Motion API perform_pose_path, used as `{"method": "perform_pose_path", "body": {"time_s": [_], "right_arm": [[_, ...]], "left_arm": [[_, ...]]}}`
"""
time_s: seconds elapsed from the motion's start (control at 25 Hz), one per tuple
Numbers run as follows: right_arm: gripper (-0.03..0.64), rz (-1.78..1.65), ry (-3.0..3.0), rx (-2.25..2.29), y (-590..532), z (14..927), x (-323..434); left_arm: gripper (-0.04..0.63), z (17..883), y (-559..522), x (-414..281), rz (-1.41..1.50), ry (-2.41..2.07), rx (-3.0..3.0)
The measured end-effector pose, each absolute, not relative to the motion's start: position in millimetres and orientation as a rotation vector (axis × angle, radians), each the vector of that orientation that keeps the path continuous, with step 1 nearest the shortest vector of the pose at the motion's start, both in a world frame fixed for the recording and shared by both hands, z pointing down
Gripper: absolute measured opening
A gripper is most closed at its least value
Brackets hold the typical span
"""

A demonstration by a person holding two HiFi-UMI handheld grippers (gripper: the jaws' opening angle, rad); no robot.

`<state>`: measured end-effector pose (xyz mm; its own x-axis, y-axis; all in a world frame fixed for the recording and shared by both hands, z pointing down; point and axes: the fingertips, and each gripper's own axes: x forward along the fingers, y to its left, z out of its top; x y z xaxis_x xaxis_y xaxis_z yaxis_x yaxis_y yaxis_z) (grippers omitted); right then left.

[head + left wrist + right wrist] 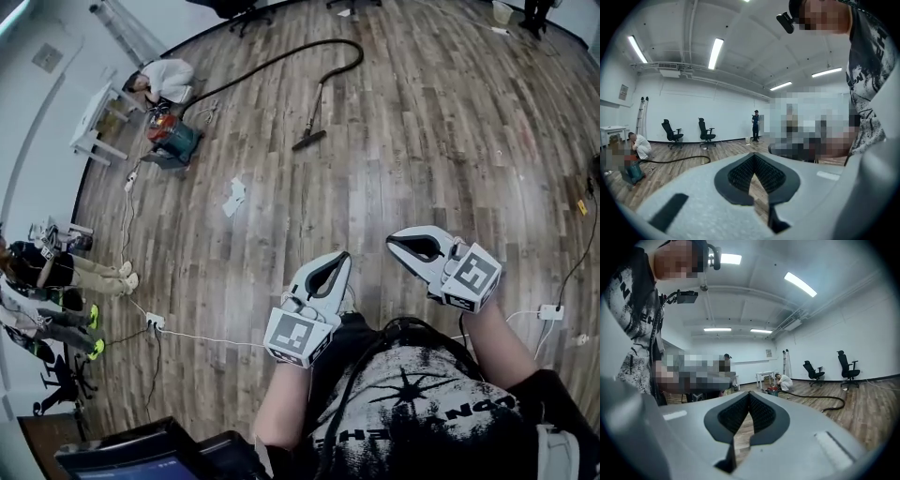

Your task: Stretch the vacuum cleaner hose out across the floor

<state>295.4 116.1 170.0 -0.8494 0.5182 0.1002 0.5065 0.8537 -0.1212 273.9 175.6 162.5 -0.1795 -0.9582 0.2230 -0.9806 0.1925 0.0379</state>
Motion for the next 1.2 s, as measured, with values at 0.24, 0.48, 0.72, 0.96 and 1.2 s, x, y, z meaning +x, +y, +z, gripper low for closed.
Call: {"method": "perform_pose_path", "body": {"time_s": [0.24,0.48,0.72,0.96,1.2], "right_arm": [[0.008,0.163,-2.897,-0.703,113,176,243],[0.007,0.140,-2.894,-0.661,134,171,170],[0.008,0.111,-2.865,-0.636,149,178,101],[0.008,0.075,-2.819,-0.662,161,179,56],[0.007,0.048,-2.834,-0.610,143,171,20]], "left_arm": [[0.002,174,171,218,0.179,-2.167,1.967],[0.002,172,183,139,0.139,-2.120,2.044],[0.002,178,190,80,0.085,-2.068,2.103],[0.002,177,193,35,0.015,-2.062,2.117],[0.000,167,187,-6,-0.036,-2.095,2.120]]}}
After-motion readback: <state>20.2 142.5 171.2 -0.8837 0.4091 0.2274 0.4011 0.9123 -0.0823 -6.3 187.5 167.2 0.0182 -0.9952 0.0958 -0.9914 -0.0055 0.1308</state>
